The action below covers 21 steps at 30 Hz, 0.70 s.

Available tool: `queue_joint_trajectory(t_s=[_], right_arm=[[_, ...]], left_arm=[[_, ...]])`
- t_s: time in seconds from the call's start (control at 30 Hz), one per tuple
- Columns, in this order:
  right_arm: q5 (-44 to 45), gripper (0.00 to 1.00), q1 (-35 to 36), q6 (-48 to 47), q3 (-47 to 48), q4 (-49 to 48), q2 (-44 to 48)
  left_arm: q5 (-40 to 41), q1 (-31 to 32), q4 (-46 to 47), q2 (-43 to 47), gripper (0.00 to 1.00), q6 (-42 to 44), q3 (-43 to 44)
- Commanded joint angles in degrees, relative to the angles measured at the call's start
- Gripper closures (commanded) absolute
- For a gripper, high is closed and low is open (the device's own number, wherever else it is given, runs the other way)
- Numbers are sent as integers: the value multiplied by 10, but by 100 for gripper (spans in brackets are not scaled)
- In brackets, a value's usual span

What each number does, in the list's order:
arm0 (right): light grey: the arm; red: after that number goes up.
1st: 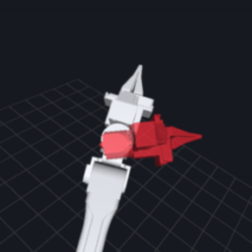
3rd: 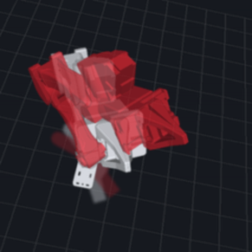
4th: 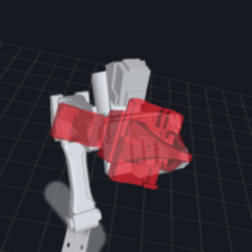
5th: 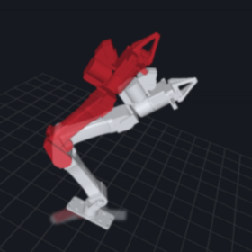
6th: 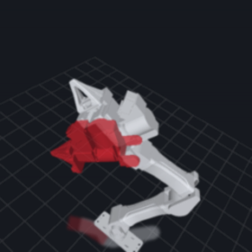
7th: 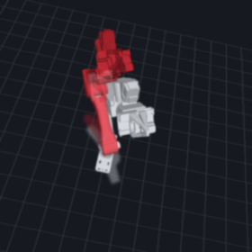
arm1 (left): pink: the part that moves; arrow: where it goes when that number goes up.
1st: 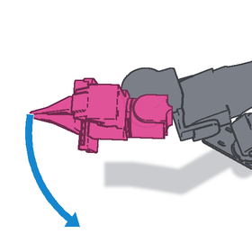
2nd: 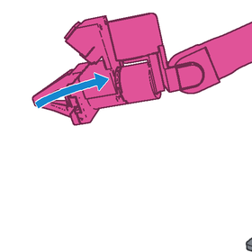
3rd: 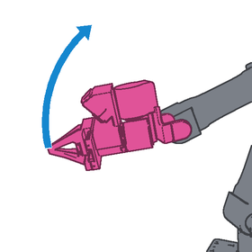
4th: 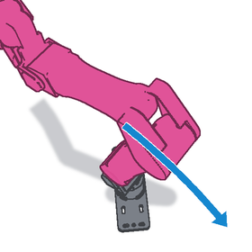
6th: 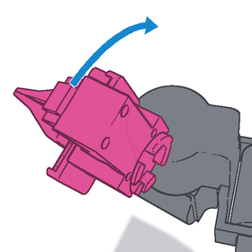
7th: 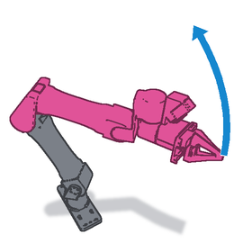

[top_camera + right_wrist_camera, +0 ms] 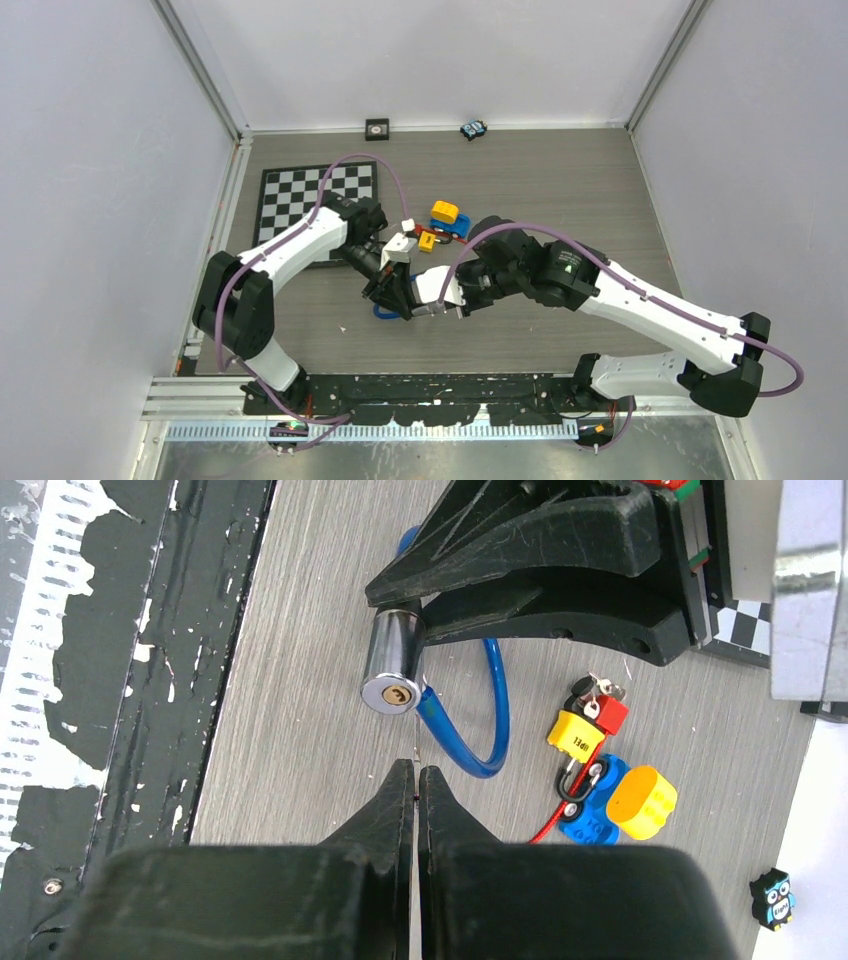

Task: Unlock with the key
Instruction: Unlock the lock.

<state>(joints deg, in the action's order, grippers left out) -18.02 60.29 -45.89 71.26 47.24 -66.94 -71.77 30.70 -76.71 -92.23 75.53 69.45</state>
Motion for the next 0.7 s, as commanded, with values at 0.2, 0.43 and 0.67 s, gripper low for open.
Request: queue_joint_trajectory(t_s=[0.2, 0.43, 0.67], right_arm=[[28, 100, 19, -8, 25, -13, -10], [36, 99, 31, -11, 26, -14, -13], [39, 99, 35, -11, 27, -13, -12]], left_arm=[[-26, -7, -17, -10, 100, 3, 21], [-28, -7, -24, -17, 100, 3, 24], [-28, -7, -26, -20, 100, 2, 25]])
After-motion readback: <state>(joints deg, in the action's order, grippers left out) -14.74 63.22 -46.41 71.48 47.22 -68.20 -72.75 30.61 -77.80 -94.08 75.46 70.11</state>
